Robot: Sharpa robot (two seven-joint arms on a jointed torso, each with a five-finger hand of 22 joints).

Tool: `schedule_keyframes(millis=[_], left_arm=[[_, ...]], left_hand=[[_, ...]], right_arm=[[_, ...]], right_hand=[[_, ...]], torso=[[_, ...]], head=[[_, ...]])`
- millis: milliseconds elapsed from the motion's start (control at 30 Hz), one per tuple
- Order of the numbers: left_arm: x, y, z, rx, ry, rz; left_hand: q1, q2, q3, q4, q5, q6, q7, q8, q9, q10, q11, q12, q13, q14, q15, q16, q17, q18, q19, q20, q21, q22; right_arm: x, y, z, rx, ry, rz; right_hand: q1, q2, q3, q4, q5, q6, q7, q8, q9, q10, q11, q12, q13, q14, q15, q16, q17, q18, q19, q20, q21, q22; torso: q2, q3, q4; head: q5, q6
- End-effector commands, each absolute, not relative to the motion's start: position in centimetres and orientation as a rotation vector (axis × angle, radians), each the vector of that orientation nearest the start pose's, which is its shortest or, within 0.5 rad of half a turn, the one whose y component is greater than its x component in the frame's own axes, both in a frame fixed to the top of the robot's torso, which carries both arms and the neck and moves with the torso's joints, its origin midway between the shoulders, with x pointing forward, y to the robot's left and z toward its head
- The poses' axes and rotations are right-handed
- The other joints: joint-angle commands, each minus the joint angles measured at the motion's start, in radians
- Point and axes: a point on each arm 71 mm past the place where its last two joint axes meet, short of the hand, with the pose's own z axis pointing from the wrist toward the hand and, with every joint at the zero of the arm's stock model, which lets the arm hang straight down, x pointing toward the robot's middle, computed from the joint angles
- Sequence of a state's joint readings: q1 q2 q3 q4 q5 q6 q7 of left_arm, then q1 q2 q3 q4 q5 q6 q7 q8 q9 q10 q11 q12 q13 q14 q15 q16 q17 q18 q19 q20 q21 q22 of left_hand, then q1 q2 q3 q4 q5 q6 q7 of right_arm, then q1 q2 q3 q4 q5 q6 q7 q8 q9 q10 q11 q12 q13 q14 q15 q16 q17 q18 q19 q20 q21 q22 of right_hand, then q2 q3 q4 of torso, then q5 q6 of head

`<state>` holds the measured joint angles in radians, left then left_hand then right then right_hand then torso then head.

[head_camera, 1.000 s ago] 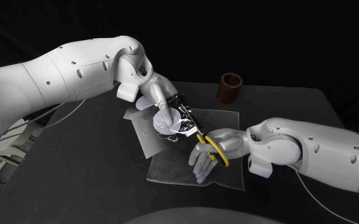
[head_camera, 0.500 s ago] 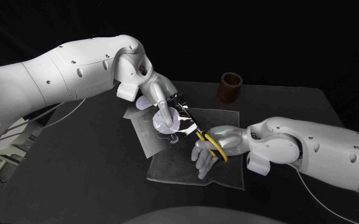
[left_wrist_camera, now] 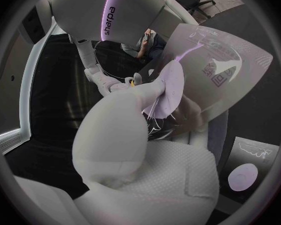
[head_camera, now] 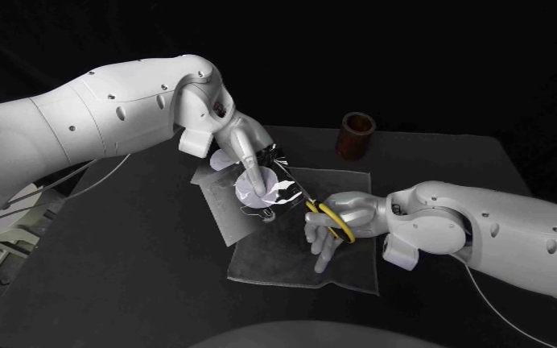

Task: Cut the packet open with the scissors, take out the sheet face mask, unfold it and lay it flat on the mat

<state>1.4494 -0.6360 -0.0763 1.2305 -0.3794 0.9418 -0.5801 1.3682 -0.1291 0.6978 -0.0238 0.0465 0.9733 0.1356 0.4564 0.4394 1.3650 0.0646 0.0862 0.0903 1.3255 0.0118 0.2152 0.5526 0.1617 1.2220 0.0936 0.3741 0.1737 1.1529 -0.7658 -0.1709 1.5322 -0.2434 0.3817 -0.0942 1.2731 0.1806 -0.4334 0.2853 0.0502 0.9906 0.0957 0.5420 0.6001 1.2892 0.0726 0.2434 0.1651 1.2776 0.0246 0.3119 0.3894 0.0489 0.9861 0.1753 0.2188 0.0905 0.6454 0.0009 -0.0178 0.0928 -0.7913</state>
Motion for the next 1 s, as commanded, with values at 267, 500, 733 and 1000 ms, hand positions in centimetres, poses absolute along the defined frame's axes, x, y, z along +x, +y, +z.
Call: schedule_keyframes(millis=[267, 500, 733, 1000], left_arm=[[49.21, 17.05, -14.34, 0.347, 3.079, -0.990], [49.22, 17.06, -14.35, 0.344, 3.078, -0.989], [49.23, 17.03, -14.35, 0.345, 3.078, -0.988], [49.20, 17.06, -14.38, 0.344, 3.079, -0.985]], left_hand=[[-0.001, 0.007, 0.004, -0.003, 0.003, 0.006, 0.001, 0.002, 0.042, 0.005, 0.000, 0.004, 0.002, 0.002, -0.006, -0.004, 0.002, 0.018, -0.006, -0.004, 0.004, 0.001], [-0.001, 0.007, 0.004, -0.003, 0.003, 0.006, 0.001, 0.002, 0.042, 0.005, 0.000, 0.004, 0.002, 0.002, -0.006, -0.004, 0.002, 0.018, -0.006, -0.004, 0.004, 0.001], [-0.001, 0.007, 0.004, -0.003, 0.003, 0.006, 0.001, 0.002, 0.042, 0.005, 0.000, 0.004, 0.002, 0.002, -0.006, -0.004, 0.002, 0.018, -0.006, -0.004, 0.004, 0.001], [-0.001, 0.007, 0.004, -0.003, 0.003, 0.006, 0.001, 0.002, 0.042, 0.005, 0.000, 0.004, 0.002, 0.002, -0.006, -0.004, 0.002, 0.018, -0.006, -0.004, 0.004, 0.001]], right_arm=[[41.25, -14.43, -26.50, 0.716, 2.514, 1.604], [41.14, -14.57, -26.49, 0.717, 2.512, 1.592], [41.08, -14.34, -26.29, 0.728, 2.477, 1.608], [41.29, -14.44, -26.10, 0.763, 2.414, 1.610]], right_hand=[[0.056, 0.078, -0.030, 0.001, -0.001, 0.029, -0.032, 0.056, 0.100, 0.204, -0.064, 0.038, 0.064, 0.053, -0.027, 0.042, 0.078, 0.138, 0.070, -0.033, 0.020, -0.001], [0.046, 0.068, -0.028, 0.002, -0.001, -0.016, -0.015, 0.038, 0.137, 0.155, -0.050, 0.020, 0.084, 0.024, -0.018, 0.029, 0.111, 0.134, 0.069, -0.028, 0.007, -0.010], [0.042, 0.018, -0.029, -0.003, 0.000, -0.212, 0.115, -0.171, 0.079, -0.126, 0.079, -0.170, 0.013, -0.204, 0.089, -0.127, 0.067, 0.131, -0.054, 0.059, -0.074, -0.025], [0.050, 0.009, -0.029, -0.007, -0.001, -0.252, 0.141, -0.232, 0.043, -0.175, 0.101, -0.172, -0.019, -0.239, 0.109, -0.159, 0.040, 0.134, -0.073, 0.077, -0.085, -0.021]], torso=[[0.000, 0.0004, -0.0003], [0.000, 0.0008, -0.0004], [0.000, 0.0004, 0.0001], [0.000, 0.0001, 0.0007]], head=[[-0.003, 0.005], [-0.002, 0.007], [-0.002, 0.009], [-0.004, 0.015]])
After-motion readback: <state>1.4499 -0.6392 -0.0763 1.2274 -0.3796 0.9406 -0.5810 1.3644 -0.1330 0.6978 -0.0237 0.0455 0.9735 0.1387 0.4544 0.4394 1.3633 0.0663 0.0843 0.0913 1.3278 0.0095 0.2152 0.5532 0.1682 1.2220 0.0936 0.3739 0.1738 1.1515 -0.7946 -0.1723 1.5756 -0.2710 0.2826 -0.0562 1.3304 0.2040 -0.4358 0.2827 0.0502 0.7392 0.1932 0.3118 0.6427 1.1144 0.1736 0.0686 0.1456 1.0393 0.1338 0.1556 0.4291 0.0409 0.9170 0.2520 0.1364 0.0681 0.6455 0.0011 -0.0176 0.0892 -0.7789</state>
